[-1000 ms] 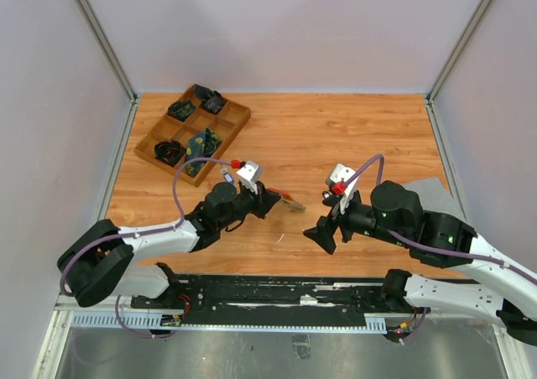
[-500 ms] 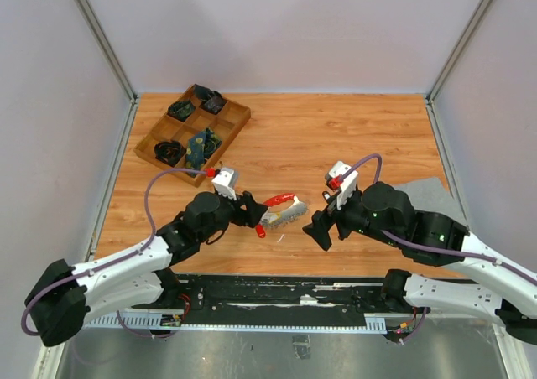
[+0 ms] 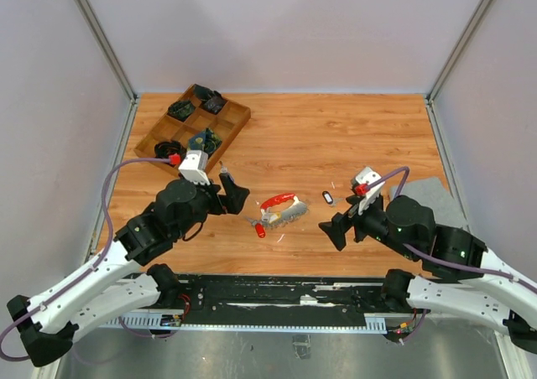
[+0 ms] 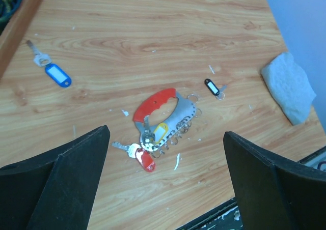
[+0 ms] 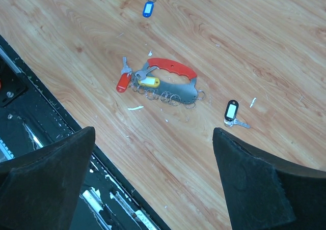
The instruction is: Put the keys on the keyring
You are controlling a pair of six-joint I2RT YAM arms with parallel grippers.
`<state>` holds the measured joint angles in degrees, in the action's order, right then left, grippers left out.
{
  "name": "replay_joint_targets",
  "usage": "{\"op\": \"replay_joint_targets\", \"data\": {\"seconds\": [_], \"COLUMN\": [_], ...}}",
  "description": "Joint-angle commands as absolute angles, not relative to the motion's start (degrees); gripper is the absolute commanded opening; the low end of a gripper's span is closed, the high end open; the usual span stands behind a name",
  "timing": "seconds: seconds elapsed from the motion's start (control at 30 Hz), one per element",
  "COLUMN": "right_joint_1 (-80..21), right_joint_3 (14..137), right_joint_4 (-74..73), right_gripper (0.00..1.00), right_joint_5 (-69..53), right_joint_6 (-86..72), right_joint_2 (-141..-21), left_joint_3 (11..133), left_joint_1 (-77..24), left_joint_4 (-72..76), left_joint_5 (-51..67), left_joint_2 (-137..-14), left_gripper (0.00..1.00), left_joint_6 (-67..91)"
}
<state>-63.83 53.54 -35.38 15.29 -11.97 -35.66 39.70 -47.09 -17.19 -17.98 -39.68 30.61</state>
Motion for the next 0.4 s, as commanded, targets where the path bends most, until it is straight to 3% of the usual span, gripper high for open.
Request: {"op": "replay_joint_targets", "data": {"seconds": [0.0, 0.2, 0.37], "right_joint_1": [-64.60, -64.64, -64.60], "right_joint_3": [50.26, 46.28, 46.38], "right_joint_4": [-34.21, -33.67, -35.75], "right_gripper": [0.98, 0.98, 0.98], "right_joint_5": [18.65, 22.00, 24.01], "right_joint_6": [-12.10, -13.97, -16.42], "right_joint_2": [-31.41, -24.09, -24.72], "left_joint_3": [43.59, 43.18, 43.13], "left_joint_1": [-46.94, -46.93, -46.93], "left_joint_4": [-29.58, -31.08, -31.91], "left_joint_5": [-23.67, -26.46, -26.77], "left_joint_2": [-38.88, -36.61, -37.07], "left_gripper": [1.00, 1.00, 1.00], "left_joint_6": [33.35, 33.97, 34.72]}}
